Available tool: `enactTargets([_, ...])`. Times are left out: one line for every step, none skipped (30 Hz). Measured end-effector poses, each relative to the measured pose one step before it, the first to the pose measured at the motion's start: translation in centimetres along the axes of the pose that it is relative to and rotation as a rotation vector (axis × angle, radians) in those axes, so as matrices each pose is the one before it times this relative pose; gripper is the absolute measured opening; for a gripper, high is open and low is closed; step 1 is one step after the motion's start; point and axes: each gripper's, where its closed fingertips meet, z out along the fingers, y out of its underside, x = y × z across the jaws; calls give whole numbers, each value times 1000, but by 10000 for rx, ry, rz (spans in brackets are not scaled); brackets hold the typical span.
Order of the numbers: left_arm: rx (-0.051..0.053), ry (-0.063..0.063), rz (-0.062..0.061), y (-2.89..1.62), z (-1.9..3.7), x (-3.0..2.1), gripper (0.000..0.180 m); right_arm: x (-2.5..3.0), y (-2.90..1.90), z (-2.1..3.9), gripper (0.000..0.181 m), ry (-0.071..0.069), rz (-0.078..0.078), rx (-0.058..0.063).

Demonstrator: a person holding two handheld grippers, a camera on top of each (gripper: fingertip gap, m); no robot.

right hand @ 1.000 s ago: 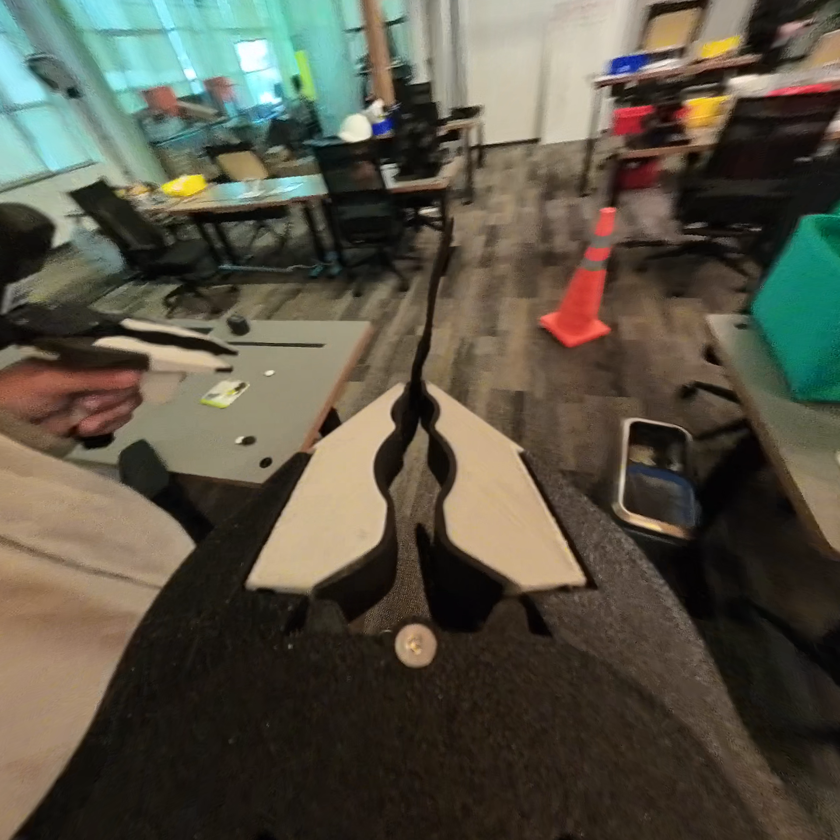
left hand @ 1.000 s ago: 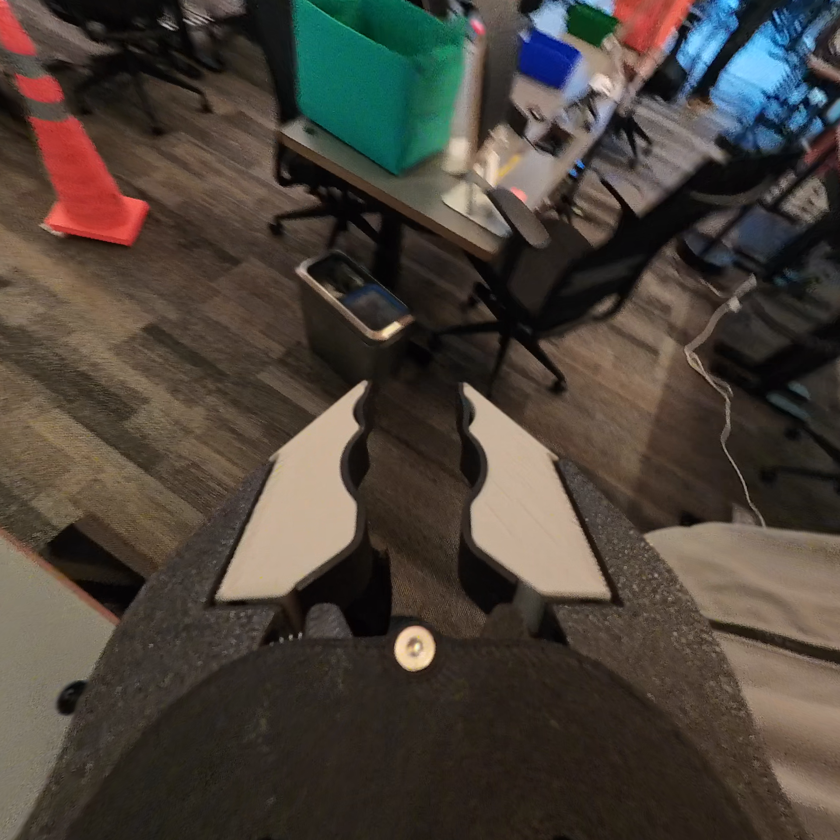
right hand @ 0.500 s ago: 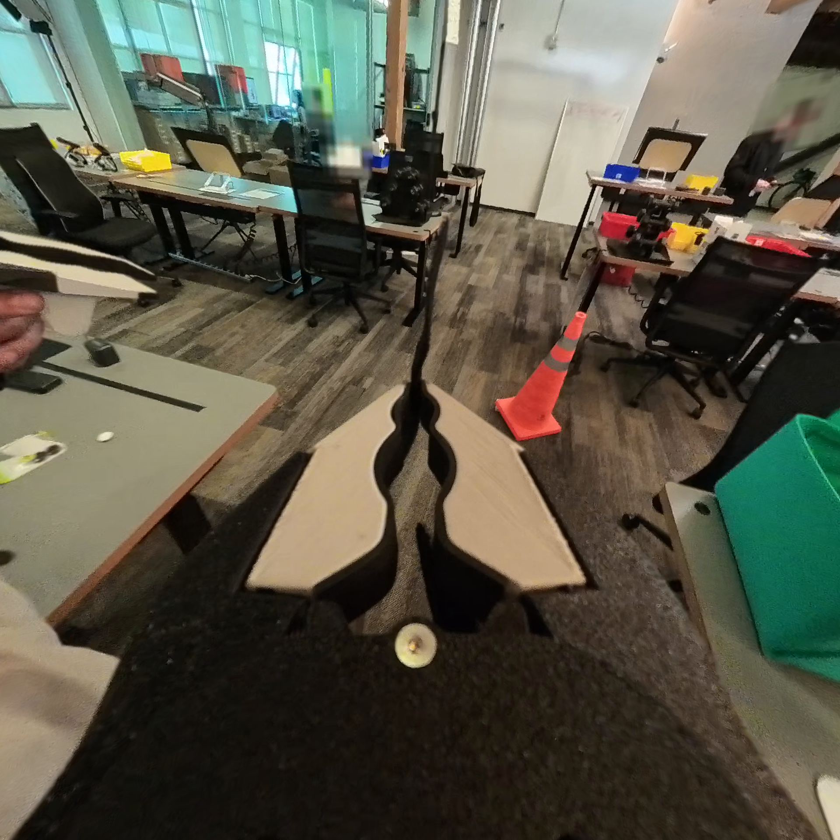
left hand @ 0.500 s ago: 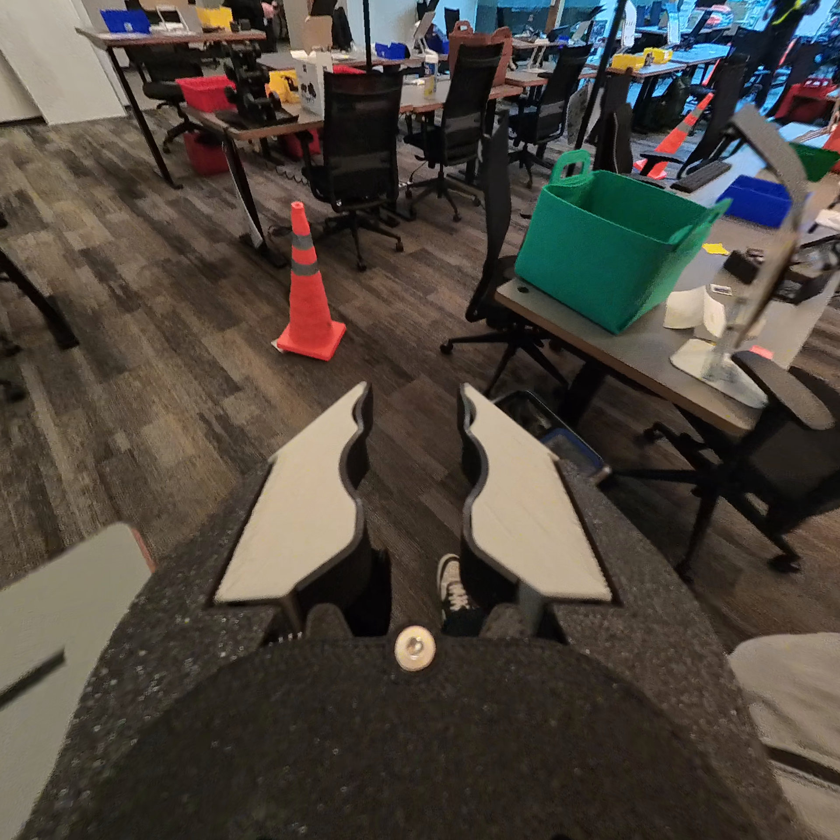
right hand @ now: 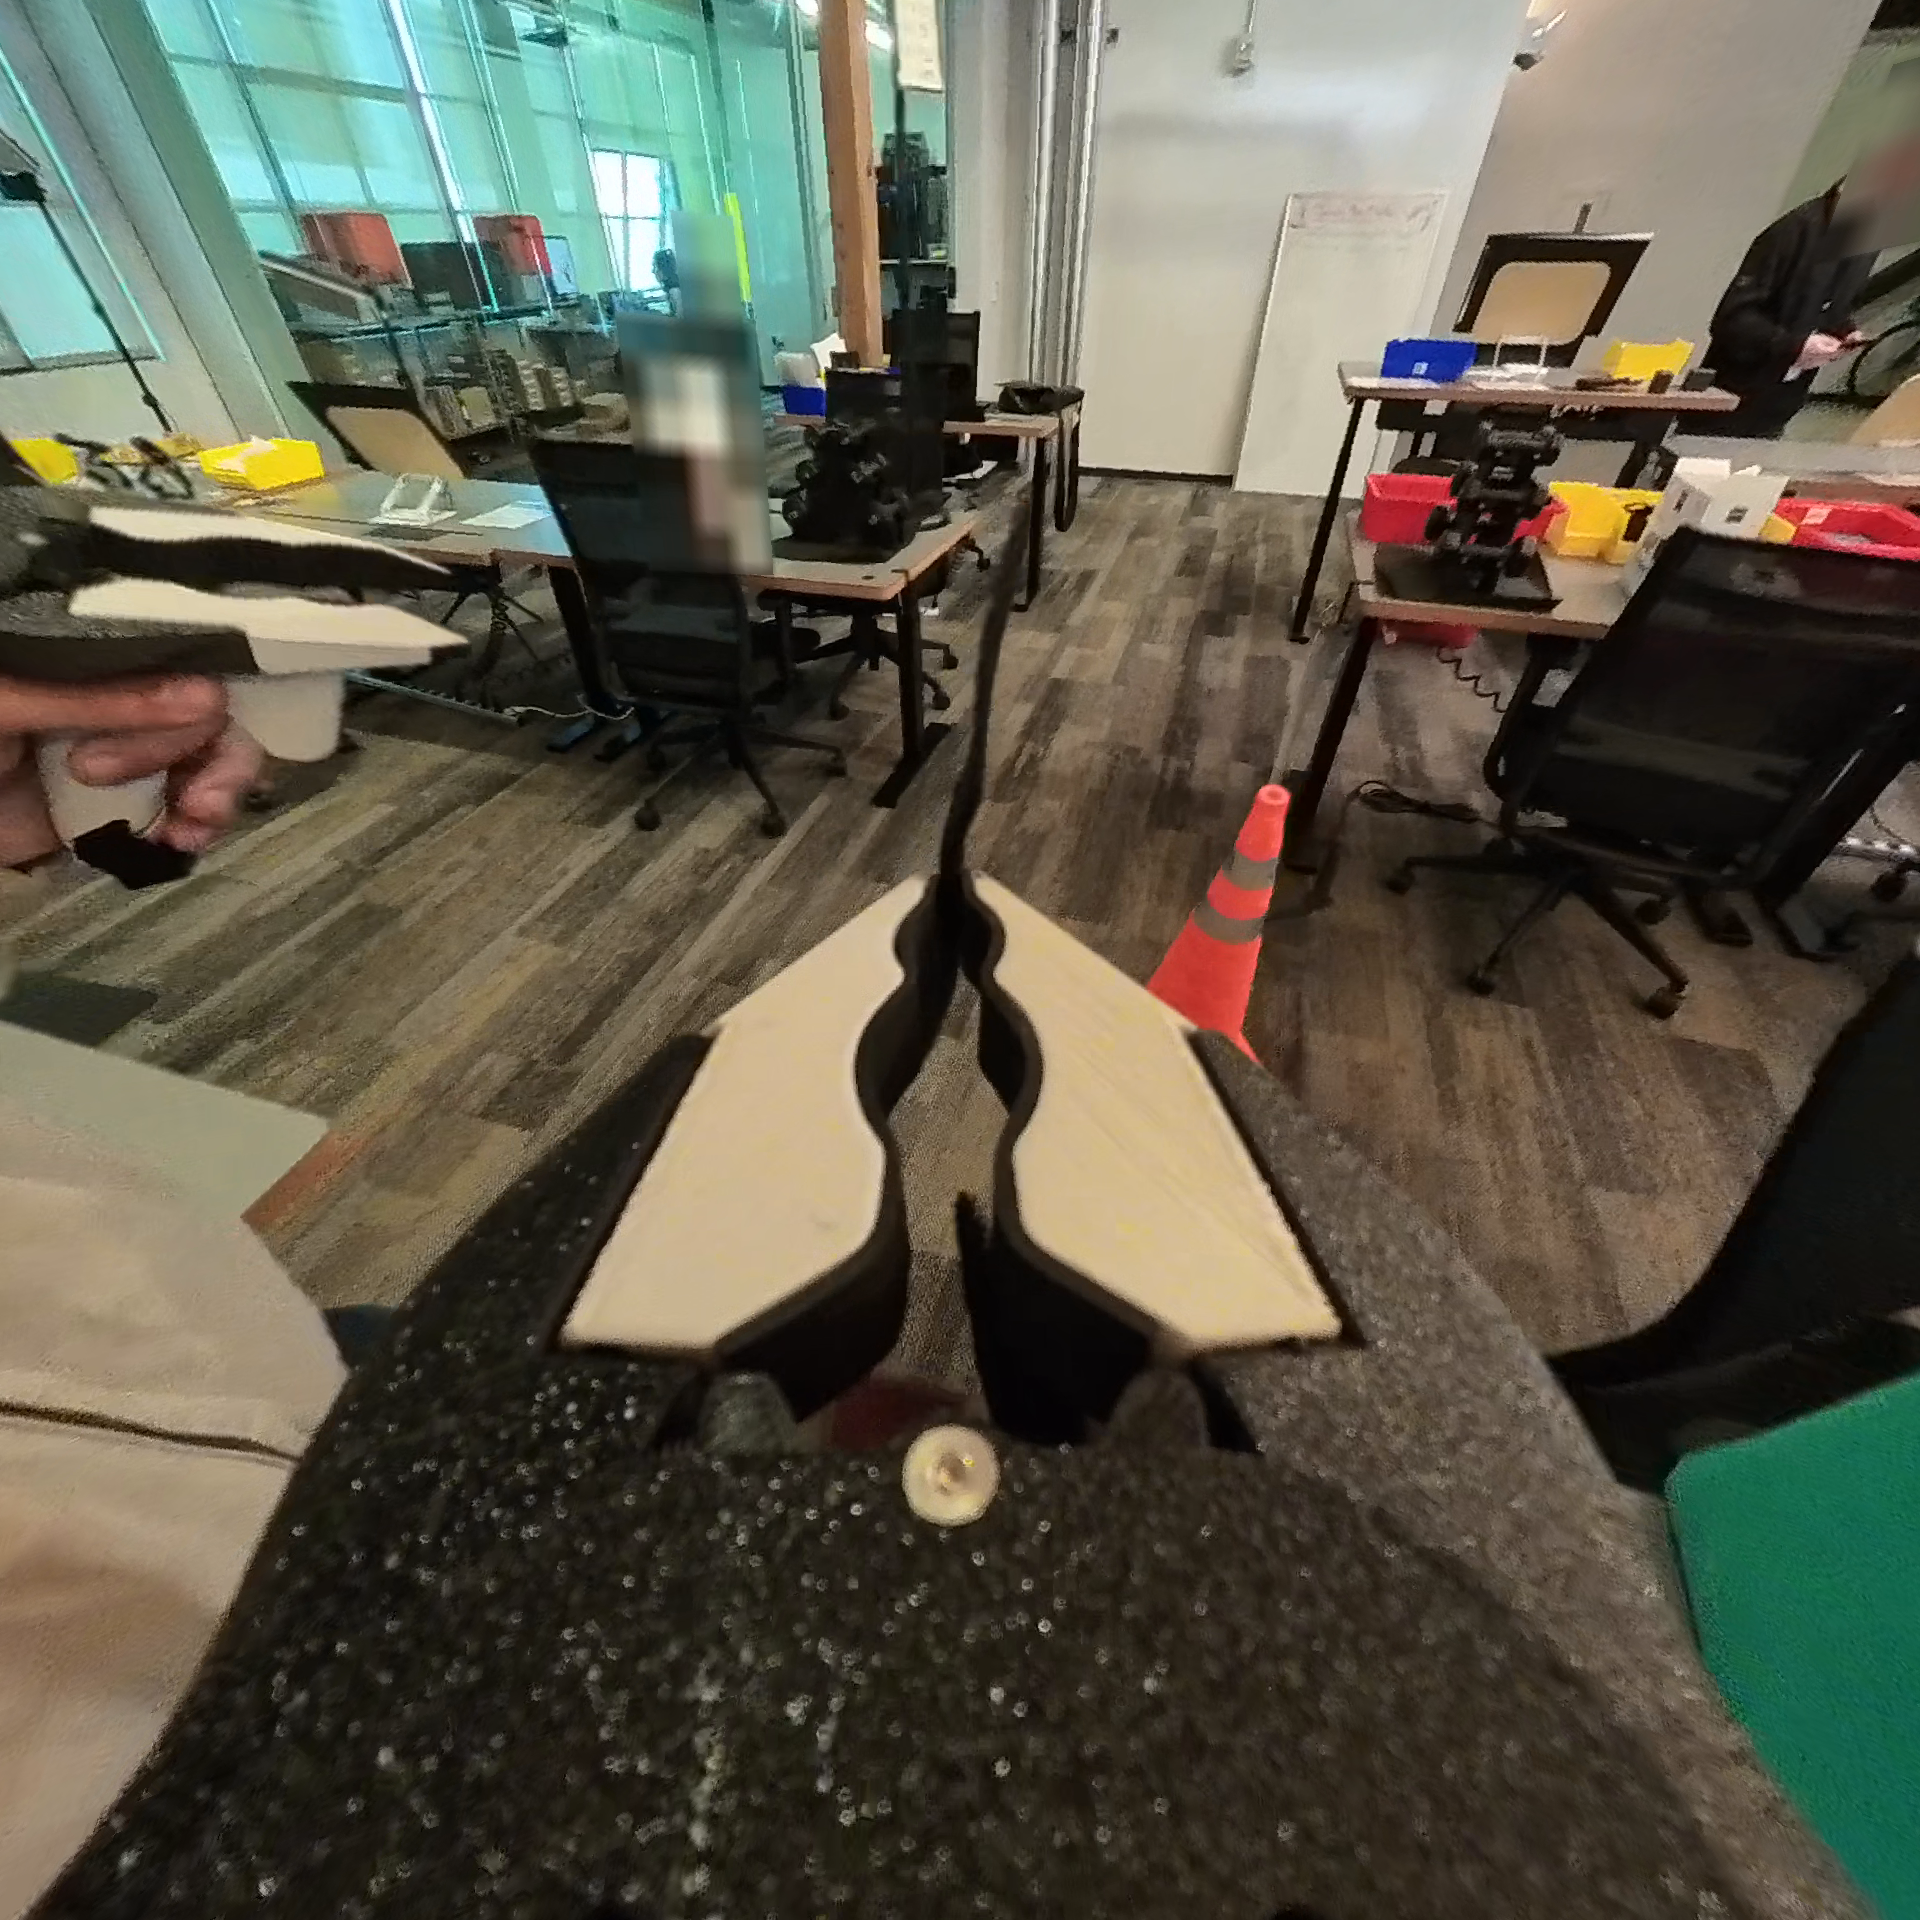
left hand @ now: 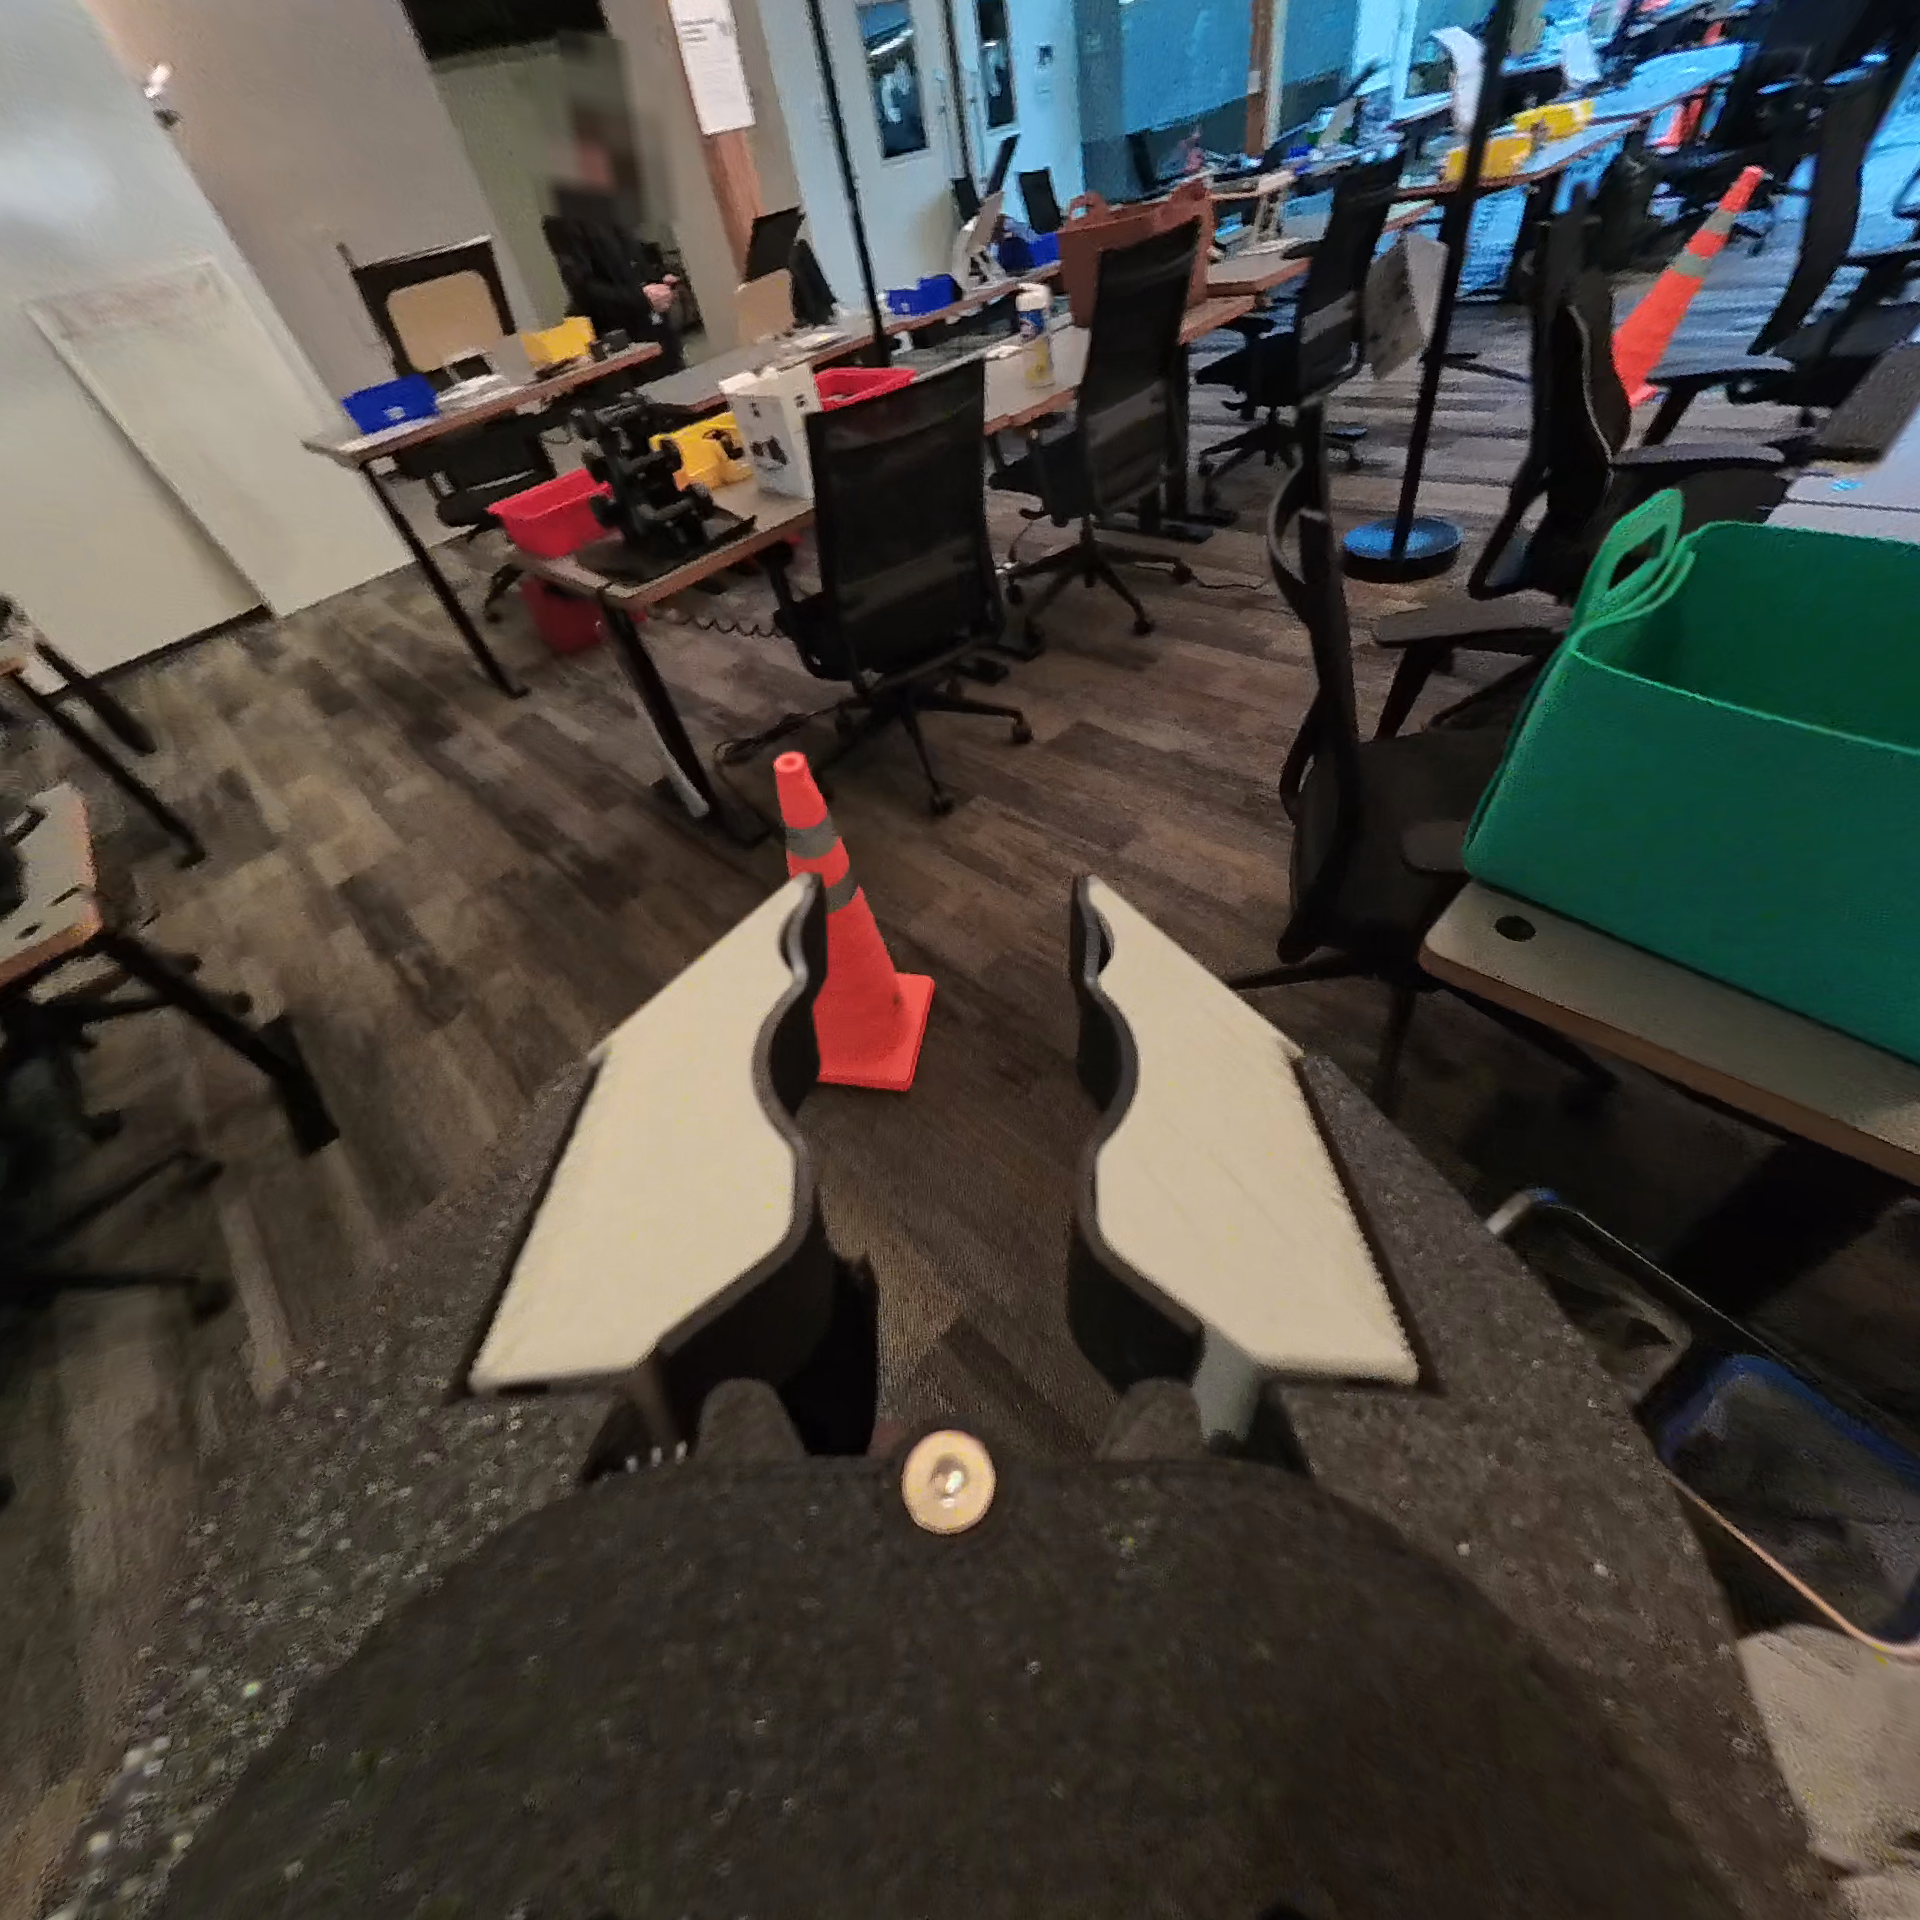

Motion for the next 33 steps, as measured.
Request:
enactTargets([-15,212,84,-252,2975,-542,46,1606,-211,2083,1,-110,104,-57])
enactTargets([-65,169,-27,-58,3077,-721,46,1598,-66,2146,1,-111,70,-62])
enactTargets([-62,228,-101,16,3179,-732,46,1815,166,2178,1,37,29,-127])
enactTargets([-30,278,-117,28,3237,-791,46,2032,324,2243,1,163,-28,-151])
enactTargets([-14,253,-109,15,3321,-992,45,2074,407,2321,1,161,-16,-153])
enactTargets([-50,250,-89,18,3378,-1142,45,2065,357,2383,1,135,80,-138])
enactTargets([-109,265,-89,-15,3354,-1255,45,2092,116,2384,1,152,159,-46])
enactTargets([-139,239,-112,-176,3220,-1436,45,2060,-187,2371,1,178,193,57])
enactTargets([-107,215,-132,-437,3074,-1585,45,1970,-415,2370,1,148,193,95])
enactTargets([-120,181,-130,-673,3008,-1734,43,1950,-584,2381,1,138,231,38])
enactTargets([-225,179,-183,-919,2887,-1810,43,1933,-892,2319,1,180,282,-7])
enactTargets([-239,252,-262,-1285,2680,-1707,43,1764,-1358,2185,1,190,215,21])
enactTargets([-67,303,-266,-1729,2496,-1621,43,1495,-1646,2041,1,119,47,89])
enactTargets([72,258,-179,-1862,2469,-1630,41,1515,-1471,1959,1,125,-78,30])
enactTargets([7,211,-48,-1630,2600,-1632,39,1713,-1041,1907,1,193,-138,-108])
enactTargets([-131,179,67,-1331,2699,-1594,39,1902,-705,1840,1,253,-114,-164])
enactTargets([-198,147,135,-1200,2661,-1528,39,1948,-604,1778,1,242,-6,-93])
enactTargets([-117,140,163,-1291,2531,-1399,39,1922,-633,1751,1,188,124,30])
enactTargets([17,125,173,-1372,2445,-1290,39,1984,-551,1794,1,183,212,80])
enactTargets([28,67,154,-1191,2492,-1290,39,2029,-376,1886,1,177,211,67])
enactTargets([-56,15,105,-927,2648,-1271,39,2080,-216,1985,1,174,155,56])
enactTargets([-99,44,34,-759,2791,-1125,39,2179,-107,2099,1,186,111,37])
enactTargets([-59,144,-22,-801,2877,-862,39,2257,-78,2193,1,186,102,38])
enactTargets([38,176,-48,-940,2901,-733,38,2296,-146,2308,1,135,118,66])
enactTargets([74,129,-39,-1018,2957,-723,38,2266,-222,2410,1,24,139,74])
enactTargets([24,94,5,-969,3083,-708,38,2309,-289,2443,1,-41,149,50])
enactTargets([-28,63,21,-916,3175,-687,38,2403,-418,2392,1,-22,106,28])
enactTargets([-43,58,24,-934,3243,-656,38,2381,-569,2254,1,-28,-16,38])
enactTargets([-41,65,45,-996,3286,-589,38,2463,-638,2126,1,0,-133,31])
enactTargets([-84,58,73,-1080,3313,-583,37,2677,-629,2067,1,72,-85,-62])
enactTargets([-184,25,25,-1221,3237,-609,36,2651,-801,1975,1,38,81,-136])
enactTargets([-154,71,-56,-1622,3042,-490,36,2382,-1325,1733,1,-48,118,-13])
enactTargets([-7,182,-62,-2058,2789,-241,36,2241,-1688,1484,1,-40,32,136])
